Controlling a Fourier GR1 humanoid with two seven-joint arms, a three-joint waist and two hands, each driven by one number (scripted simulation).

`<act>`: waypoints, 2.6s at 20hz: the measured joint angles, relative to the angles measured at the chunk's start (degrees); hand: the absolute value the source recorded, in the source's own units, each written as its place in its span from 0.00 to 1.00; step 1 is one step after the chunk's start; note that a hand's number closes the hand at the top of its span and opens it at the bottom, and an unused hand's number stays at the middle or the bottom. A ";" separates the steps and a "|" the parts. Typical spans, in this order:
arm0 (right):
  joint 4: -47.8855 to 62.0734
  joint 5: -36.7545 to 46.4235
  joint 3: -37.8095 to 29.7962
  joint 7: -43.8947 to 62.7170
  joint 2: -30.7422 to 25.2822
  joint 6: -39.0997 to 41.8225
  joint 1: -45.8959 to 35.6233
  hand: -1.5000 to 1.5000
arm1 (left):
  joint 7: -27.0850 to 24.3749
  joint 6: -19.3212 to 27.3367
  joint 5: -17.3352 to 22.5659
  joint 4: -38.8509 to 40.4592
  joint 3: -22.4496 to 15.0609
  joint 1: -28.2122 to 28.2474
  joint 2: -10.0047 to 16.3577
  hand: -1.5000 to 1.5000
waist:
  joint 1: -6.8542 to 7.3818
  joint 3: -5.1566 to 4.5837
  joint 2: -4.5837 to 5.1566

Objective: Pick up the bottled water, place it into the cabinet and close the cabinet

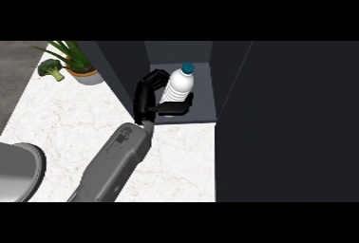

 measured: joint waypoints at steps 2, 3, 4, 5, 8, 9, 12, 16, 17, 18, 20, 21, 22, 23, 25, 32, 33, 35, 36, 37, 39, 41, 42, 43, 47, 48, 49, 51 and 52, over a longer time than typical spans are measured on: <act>0.08 -0.30 0.20 -0.04 0.54 0.20 0.48 0.00 | -1.07 -0.62 0.81 3.18 1.25 -1.93 0.00 1.00 | -0.05 -0.01 0.04; 0.08 -0.49 0.06 -0.05 0.41 0.50 0.74 0.00 | -1.39 -0.41 1.33 4.40 1.53 -2.83 0.00 1.00 | -0.09 -0.01 0.04; 0.16 -0.68 -0.23 -0.40 0.32 1.11 1.17 0.00 | -1.12 -0.01 1.66 6.06 1.92 -4.78 0.01 1.00 | -0.40 -0.01 0.08; 0.17 -0.87 -0.25 -0.11 0.08 0.86 1.03 0.00 | -1.54 0.04 2.03 7.55 2.20 -5.86 -0.01 1.00 | -0.38 -0.01 0.13; 0.26 -1.45 -0.55 0.57 -0.83 0.38 0.45 0.00 | -3.56 0.76 3.36 11.94 2.62 -8.85 0.00 1.00 | -0.62 -0.03 0.29; 0.34 -1.65 -1.00 0.42 -1.08 0.72 0.55 0.00 | -4.46 0.80 3.53 13.54 3.10 -9.65 0.00 1.00 | -0.71 -0.03 0.31; 0.68 -2.05 -0.68 0.50 -1.11 0.93 -0.32 0.00 | -6.51 1.26 4.60 17.89 3.87 -13.00 0.00 1.00 | -0.96 -0.02 0.44; 0.75 -2.55 -0.14 0.48 -1.09 1.24 -0.48 0.00 | -7.80 1.90 4.04 23.87 5.20 -17.79 0.30 1.00 | -1.22 -0.02 0.59; 0.86 -2.69 -0.60 0.23 -1.16 1.84 -0.10 0.00 | -8.41 2.24 3.73 25.18 5.41 -18.62 0.24 0.00 | -1.26 -0.01 0.56; 0.84 -2.77 -0.09 0.21 -0.88 1.62 -0.27 0.00 | -9.27 2.12 3.46 26.60 5.72 -19.12 0.50 0.00 | -1.34 -0.02 0.66; 0.89 -3.01 -0.22 0.08 -0.89 1.79 -0.16 0.00 | -9.84 2.14 2.89 29.39 6.09 -20.68 0.51 0.00 | -1.45 -0.02 0.71; 0.95 -3.12 -0.66 -0.19 -0.95 2.11 -0.04 0.00 | -9.98 2.16 2.53 30.75 6.19 -21.43 0.62 0.00 | -1.52 -0.01 0.71; 1.07 -3.19 -0.49 -0.12 -0.96 1.88 -0.72 0.00 | -10.00 2.53 2.18 32.05 6.26 -22.51 0.50 0.00 | -1.50 0.00 0.78; 1.06 -3.32 -0.55 -0.07 -1.13 1.99 -0.60 0.00 | -9.98 2.35 2.03 33.14 6.51 -23.29 0.76 0.00 | -1.54 -0.01 0.80; 1.11 -3.51 -0.41 0.16 -1.35 1.73 -1.23 0.00 | -10.43 2.40 1.96 35.04 6.79 -24.18 0.48 0.00 | -1.65 -0.01 0.89; 1.09 -4.18 0.53 0.57 -1.55 1.02 -2.24 0.00 | -12.00 2.07 1.86 39.13 8.06 -27.34 0.43 0.00 | -2.12 -0.03 1.13; 1.07 -4.24 0.56 0.44 -1.45 1.16 -2.08 0.00 | -12.45 1.68 1.86 39.34 8.29 -27.77 0.56 0.00 | -2.18 -0.04 1.11; 1.06 -4.36 0.88 0.60 -1.36 0.80 -2.36 0.00 | -13.89 0.15 2.28 39.08 8.87 -27.93 0.69 0.00 | -2.07 -0.05 1.07; 1.04 -4.46 0.60 0.79 -1.68 0.42 -2.61 0.00 | -14.62 -0.63 2.59 38.78 9.34 -28.21 0.67 0.00 | -1.93 -0.06 1.06; 1.12 -4.47 0.89 0.69 -1.45 0.38 -3.03 0.00 | -15.60 -1.29 3.04 38.38 9.75 -28.22 0.54 0.00 | -1.93 -0.05 1.03; 1.08 -4.68 -0.01 0.86 -2.19 0.16 -3.23 0.00 | -17.61 -2.96 3.55 37.80 10.34 -28.13 0.66 0.00 | -1.81 -0.06 0.95; 0.99 -4.83 0.05 1.12 -2.20 -0.05 -3.17 0.00 | -19.05 -4.17 3.94 37.15 10.43 -28.17 0.45 0.00 | -1.69 -0.05 0.77; 0.94 -4.89 0.07 1.21 -2.16 -0.11 -3.26 0.00 | -19.73 -4.43 4.22 36.78 10.28 -28.01 0.34 0.00 | -1.63 -0.04 0.67; 0.98 -4.95 -0.42 1.22 -2.14 -0.10 -3.29 0.00 | -20.05 -4.83 4.42 36.54 10.08 -27.91 0.27 0.00 | -1.50 -0.03 0.57; 0.90 -5.12 0.49 2.37 -2.09 -1.17 -4.74 0.00 | -21.07 -5.29 6.89 34.53 8.92 -27.38 0.10 0.00 | -1.44 -0.01 0.37; 0.82 -5.18 0.47 2.66 -2.09 -1.41 -4.68 0.00 | -21.28 -5.43 7.49 33.70 8.38 -26.75 0.07 0.00 | -1.27 0.00 0.25; 0.82 -5.18 0.81 3.10 -2.07 -1.80 -5.22 0.00 | -21.52 -5.48 8.36 32.83 7.71 -26.20 0.06 0.00 | -1.21 0.00 0.21; 0.82 -5.33 0.24 3.85 -2.61 -2.28 -5.80 0.00 | -21.34 -5.21 9.69 30.51 5.94 -24.94 0.03 0.00 | -0.83 0.01 0.00; 0.79 -5.34 0.29 3.70 -2.22 -1.72 -5.21 0.00 | -21.27 -4.78 10.53 29.10 5.11 -24.19 0.03 0.00 | -0.78 0.01 -0.13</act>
